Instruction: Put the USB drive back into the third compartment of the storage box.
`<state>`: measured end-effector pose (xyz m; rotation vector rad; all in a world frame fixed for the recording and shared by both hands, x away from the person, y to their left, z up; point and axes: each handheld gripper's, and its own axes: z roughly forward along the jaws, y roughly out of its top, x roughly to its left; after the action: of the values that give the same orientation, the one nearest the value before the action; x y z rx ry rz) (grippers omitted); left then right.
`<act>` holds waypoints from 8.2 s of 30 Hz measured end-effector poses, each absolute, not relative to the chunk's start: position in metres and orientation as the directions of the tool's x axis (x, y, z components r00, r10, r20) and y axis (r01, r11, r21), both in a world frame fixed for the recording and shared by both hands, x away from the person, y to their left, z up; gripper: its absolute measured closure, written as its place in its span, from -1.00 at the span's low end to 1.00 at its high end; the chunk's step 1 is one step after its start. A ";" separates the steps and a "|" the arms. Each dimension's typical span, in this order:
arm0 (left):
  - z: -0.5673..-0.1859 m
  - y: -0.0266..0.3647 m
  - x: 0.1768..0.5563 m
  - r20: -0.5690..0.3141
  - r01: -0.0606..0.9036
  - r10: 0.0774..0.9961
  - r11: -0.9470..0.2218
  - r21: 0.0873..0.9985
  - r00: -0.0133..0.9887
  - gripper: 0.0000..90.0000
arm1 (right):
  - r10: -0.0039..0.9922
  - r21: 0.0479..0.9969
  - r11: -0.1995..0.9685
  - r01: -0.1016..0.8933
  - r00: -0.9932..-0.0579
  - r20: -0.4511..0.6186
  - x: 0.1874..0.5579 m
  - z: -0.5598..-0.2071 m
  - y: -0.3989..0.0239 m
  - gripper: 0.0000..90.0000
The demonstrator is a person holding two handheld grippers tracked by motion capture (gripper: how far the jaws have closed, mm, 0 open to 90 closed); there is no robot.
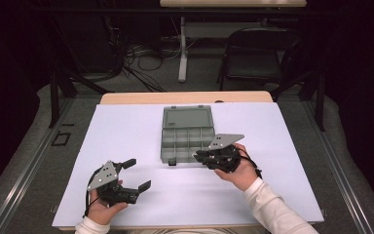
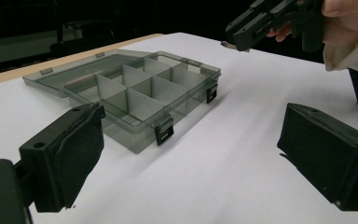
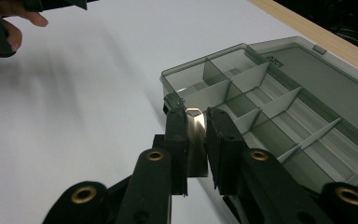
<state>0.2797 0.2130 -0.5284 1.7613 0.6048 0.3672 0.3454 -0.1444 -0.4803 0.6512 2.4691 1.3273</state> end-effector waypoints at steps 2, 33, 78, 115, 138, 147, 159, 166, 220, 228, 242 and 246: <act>-0.528 0.213 0.280 -0.064 0.207 0.574 -0.188 0.960 0.817 -0.85 | 0.505 0.837 0.478 0.265 -0.863 -0.016 0.348 -0.479 -0.144 0.76; -0.529 0.213 0.280 -0.062 0.207 0.574 -0.190 0.960 0.816 -0.85 | 0.521 0.813 0.521 0.259 -0.851 -0.064 0.386 -0.459 -0.132 0.76; -0.529 0.213 0.280 -0.060 0.206 0.574 -0.193 0.959 0.817 -0.85 | 0.601 0.749 0.554 0.363 -0.797 -0.058 0.446 -0.492 -0.122 0.76; -0.529 0.214 0.280 -0.065 0.211 0.575 -0.191 0.959 0.815 -0.85 | 0.626 0.728 0.553 0.406 -0.779 -0.042 0.461 -0.516 -0.115 0.64; -0.529 0.216 0.281 -0.074 0.217 0.585 -0.179 0.959 0.808 -0.85 | 0.613 0.761 0.530 0.373 -0.789 -0.040 0.445 -0.500 -0.109 -0.11; -0.530 0.216 0.282 -0.074 0.218 0.585 -0.180 0.959 0.807 -0.85 | 0.631 0.768 0.499 0.402 -0.776 -0.003 0.443 -0.495 -0.110 -0.27; -0.530 0.216 0.281 -0.069 0.216 0.582 -0.187 0.958 0.810 -0.85 | 0.642 0.794 0.465 0.392 -0.766 0.002 0.430 -0.490 -0.111 -0.43; -0.530 0.215 0.283 -0.069 0.218 0.583 -0.189 0.958 0.810 -0.85 | 0.664 0.849 0.393 0.354 -0.748 0.005 0.420 -0.491 -0.116 -0.51; -0.532 0.224 0.289 -0.169 0.286 0.628 -0.090 0.954 0.759 -0.86 | 0.779 0.929 0.181 0.323 -0.624 0.065 0.283 -0.511 -0.225 -0.68; -0.532 0.225 0.290 -0.167 0.290 0.629 -0.098 0.952 0.759 -0.86 | 0.814 0.917 0.184 0.353 -0.577 0.058 0.293 -0.527 -0.246 -0.68; -0.532 0.226 0.292 -0.166 0.292 0.638 -0.097 0.952 0.752 -0.86 | 0.815 0.919 0.157 0.362 -0.573 0.086 0.297 -0.537 -0.247 -0.67; -0.532 0.227 0.292 -0.169 0.299 0.642 -0.099 0.949 0.748 -0.86 | 0.821 0.918 0.161 0.362 -0.565 0.079 0.296 -0.537 -0.249 -0.67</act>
<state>0.2918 0.2265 -0.5325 1.6935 0.7544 0.3396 0.2961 -0.2487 -0.5373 1.1211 2.0029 1.3878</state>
